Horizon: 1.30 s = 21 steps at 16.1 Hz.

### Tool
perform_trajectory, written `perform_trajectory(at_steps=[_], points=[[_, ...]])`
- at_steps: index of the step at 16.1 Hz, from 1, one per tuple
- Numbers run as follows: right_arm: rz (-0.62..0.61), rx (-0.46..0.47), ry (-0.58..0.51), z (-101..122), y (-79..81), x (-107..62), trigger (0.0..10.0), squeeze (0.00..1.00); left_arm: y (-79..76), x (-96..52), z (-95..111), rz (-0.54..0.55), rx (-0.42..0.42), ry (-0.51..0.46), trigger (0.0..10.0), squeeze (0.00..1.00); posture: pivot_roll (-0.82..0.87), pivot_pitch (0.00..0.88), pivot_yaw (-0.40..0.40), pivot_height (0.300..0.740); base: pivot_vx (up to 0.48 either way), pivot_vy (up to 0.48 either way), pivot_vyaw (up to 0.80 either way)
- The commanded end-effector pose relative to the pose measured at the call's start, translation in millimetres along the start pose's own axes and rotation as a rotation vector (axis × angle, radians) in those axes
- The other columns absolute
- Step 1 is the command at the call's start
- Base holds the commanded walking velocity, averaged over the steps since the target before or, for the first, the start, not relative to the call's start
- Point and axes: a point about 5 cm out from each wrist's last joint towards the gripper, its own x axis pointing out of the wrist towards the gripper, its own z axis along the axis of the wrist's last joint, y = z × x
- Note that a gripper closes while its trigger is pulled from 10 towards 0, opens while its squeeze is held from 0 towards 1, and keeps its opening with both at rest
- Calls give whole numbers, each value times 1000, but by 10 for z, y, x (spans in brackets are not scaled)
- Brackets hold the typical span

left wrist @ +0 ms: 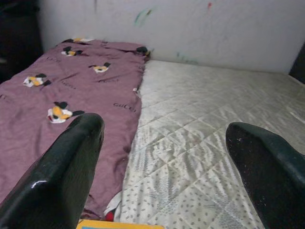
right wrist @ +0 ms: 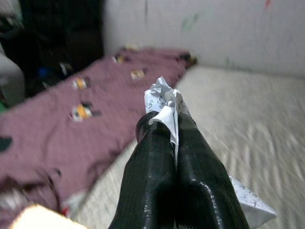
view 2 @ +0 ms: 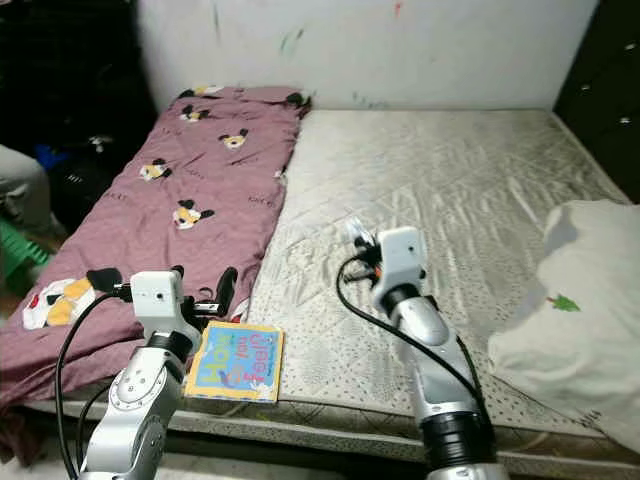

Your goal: Clean up the room

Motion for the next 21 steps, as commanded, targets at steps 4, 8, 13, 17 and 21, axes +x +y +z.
perform_trajectory(at_steps=[4,8,13,17,21], points=[[-157,91,-6,-58,38,-125,10000,0,173,21,127,70,0,-39,10000,0,22,20,47,740,0,0,-200],[-172,74,5,-52,39,-146,10000,0,169,23,127,68,-7,-34,10000,0,14,46,48,740,0,0,-800],[-220,64,19,-42,-72,-154,10000,0,138,-8,95,62,-18,-16,10000,0,10,66,41,740,0,0,-800],[-207,75,33,-85,-23,-184,10000,0,125,-19,72,63,-25,-6,10000,0,8,67,33,740,0,191,-600],[-192,70,37,-92,-9,-150,10000,0,121,16,88,61,-18,-12,10000,0,12,60,30,740,0,293,0]])
